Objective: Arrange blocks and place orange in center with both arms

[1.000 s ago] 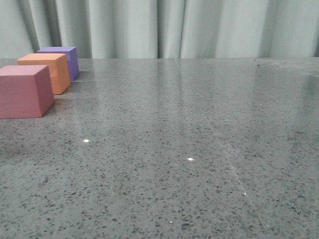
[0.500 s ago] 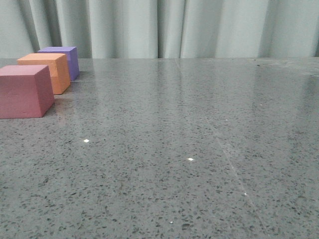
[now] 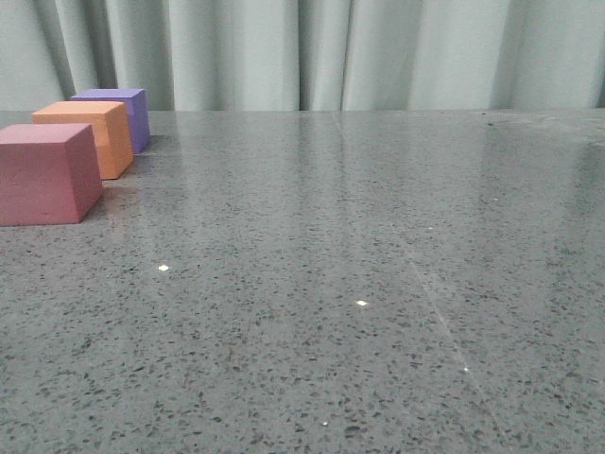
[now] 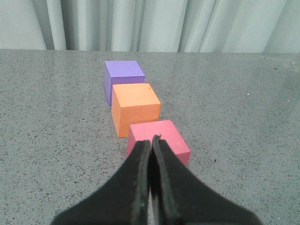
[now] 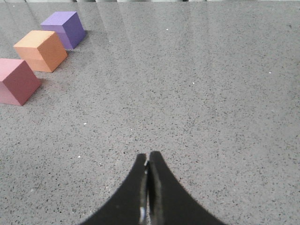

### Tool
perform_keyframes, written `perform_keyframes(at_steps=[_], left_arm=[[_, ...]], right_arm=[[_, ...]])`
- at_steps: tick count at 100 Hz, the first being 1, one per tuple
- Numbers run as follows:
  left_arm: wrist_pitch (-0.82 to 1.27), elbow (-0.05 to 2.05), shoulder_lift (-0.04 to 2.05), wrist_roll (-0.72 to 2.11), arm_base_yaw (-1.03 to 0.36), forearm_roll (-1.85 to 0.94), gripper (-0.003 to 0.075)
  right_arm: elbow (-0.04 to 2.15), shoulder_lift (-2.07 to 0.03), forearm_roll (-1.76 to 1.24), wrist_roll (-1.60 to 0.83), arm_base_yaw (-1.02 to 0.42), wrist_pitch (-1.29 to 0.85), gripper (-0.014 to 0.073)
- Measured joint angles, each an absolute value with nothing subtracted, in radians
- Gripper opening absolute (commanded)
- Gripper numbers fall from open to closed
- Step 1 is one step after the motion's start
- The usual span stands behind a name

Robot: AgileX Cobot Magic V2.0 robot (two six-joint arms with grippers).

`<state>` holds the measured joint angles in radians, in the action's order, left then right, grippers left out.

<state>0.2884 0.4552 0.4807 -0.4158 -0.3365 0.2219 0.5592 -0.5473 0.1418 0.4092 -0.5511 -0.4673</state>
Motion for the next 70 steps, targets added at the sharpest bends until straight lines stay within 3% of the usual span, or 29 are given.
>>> perform_keyframes(at_steps=[30, 51, 70], left_arm=[[0.288, 0.428, 0.446, -0.352, -0.316, 0.156, -0.0019], [0.267, 0.354, 0.362, -0.043, -0.188, 0.013, -0.0019], [0.175, 0.247, 0.249, 0.029, -0.067, -0.025, -0.0019]], right_arm=[[0.559, -0.547, 0.143, 0.409, -0.551, -0.467, -0.0121], [0.559, -0.547, 0.143, 0.409, -0.551, -0.467, -0.0121], [0.559, -0.547, 0.143, 0.409, -0.551, -0.467, -0.0121]])
